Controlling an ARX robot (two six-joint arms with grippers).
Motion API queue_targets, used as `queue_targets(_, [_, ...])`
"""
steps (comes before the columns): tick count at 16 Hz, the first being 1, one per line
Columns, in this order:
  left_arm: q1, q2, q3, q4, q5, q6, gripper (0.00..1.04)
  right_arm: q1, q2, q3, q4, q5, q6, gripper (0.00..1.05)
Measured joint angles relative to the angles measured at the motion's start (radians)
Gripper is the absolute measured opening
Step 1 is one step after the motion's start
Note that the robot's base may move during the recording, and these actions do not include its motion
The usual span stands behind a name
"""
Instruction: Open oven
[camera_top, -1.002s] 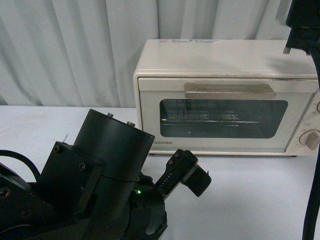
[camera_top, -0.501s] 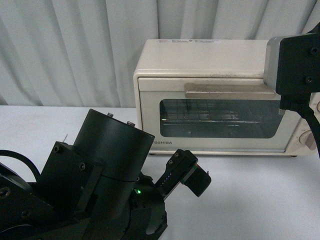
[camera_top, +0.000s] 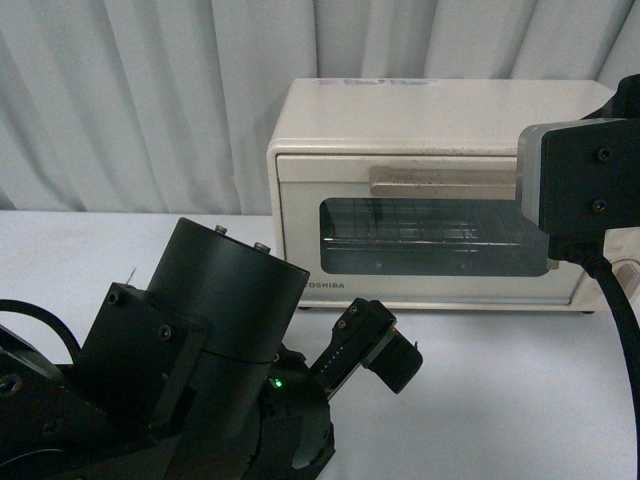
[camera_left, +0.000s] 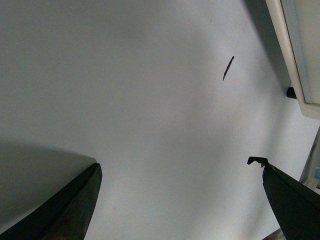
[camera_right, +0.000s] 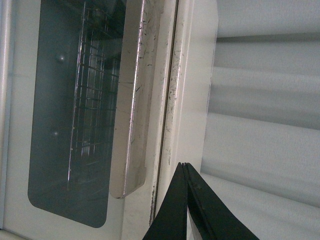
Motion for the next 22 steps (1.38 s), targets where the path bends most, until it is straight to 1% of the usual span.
queue_targets(8, [0.0,0.0,0.0,0.0,0.0,0.0,0.98,0.003,0.071,0.058,-0.026,0.001,0.009,0.02])
queue_targets(16, [0.0,0.0,0.0,0.0,0.0,0.0,0.98,0.008,0.097,0.008,0.011,0.003,0.037,0.02])
queue_targets(22, [0.0,0.0,0.0,0.0,0.0,0.0,0.98,-0.014,0.087,-0.008,-0.008,-0.015,0.13,0.02])
